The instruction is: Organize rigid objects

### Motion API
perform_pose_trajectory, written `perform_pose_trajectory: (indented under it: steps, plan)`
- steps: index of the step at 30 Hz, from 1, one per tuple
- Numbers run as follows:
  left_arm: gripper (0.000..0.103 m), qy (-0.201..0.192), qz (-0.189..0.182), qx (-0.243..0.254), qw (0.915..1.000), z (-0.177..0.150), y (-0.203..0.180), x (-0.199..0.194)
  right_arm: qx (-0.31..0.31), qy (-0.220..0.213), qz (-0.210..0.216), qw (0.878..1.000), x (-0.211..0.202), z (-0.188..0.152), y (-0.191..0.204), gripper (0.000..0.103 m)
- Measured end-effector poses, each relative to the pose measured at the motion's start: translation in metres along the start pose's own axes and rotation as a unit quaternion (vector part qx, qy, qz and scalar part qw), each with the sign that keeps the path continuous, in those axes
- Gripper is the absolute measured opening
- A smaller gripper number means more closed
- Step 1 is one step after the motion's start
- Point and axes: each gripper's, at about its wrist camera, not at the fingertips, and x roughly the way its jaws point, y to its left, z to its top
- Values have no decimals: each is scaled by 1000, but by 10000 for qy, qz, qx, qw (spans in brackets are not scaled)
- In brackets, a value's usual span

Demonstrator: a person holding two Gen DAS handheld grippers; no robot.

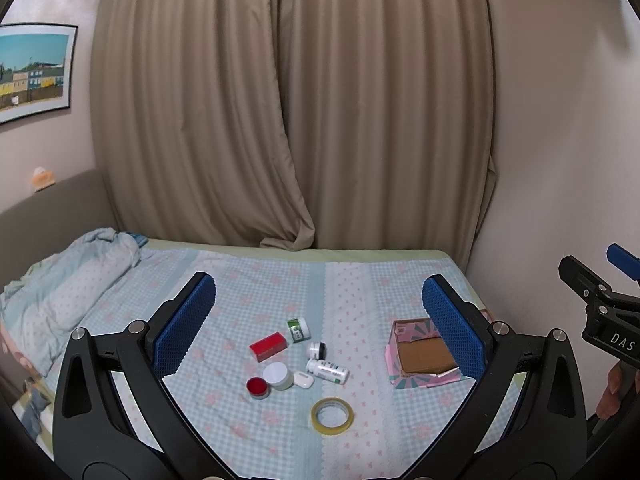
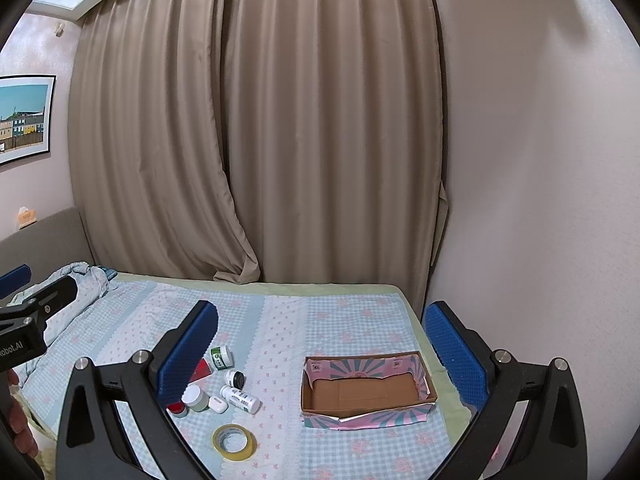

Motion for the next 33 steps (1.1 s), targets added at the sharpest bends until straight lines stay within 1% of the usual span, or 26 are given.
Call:
perform_pose_trajectory:
  steps: [9,15,17,21,23,25,28,30,33]
  plan:
    - [103,-21,18,-7,10000,-1,2,-2,107,-88,-12,9999,2,-6,3,103]
    - [103,-71,179,-34,9998,-1,6,-1,72,-161,-42,9998,5,-11,1,103]
    - [103,15,253,-63,9997,0,9,3,32,-122,-69,9999,10,-12,0,103]
    - [103,214,421,-131,9988,-1,21,14,49,8,18,10000,21,-14,-6,103]
    - [103,327,420,-132,9985,-4,29,22,4,17,70,10000,27,-17,-7,103]
    - [103,480,445,-147,9977,-8,36,32,-47,73,217,9997,40,-24,-7,103]
    - [103,709,379,-155,9966,-15,50,48,-79,275,369,9989,57,-33,-2,103]
    - [103,851,321,-111,9958,-20,62,62,-115,404,396,9983,68,-39,2,103]
    - [103,1040,241,-35,9943,-26,83,84,-173,672,437,9966,94,-53,18,103]
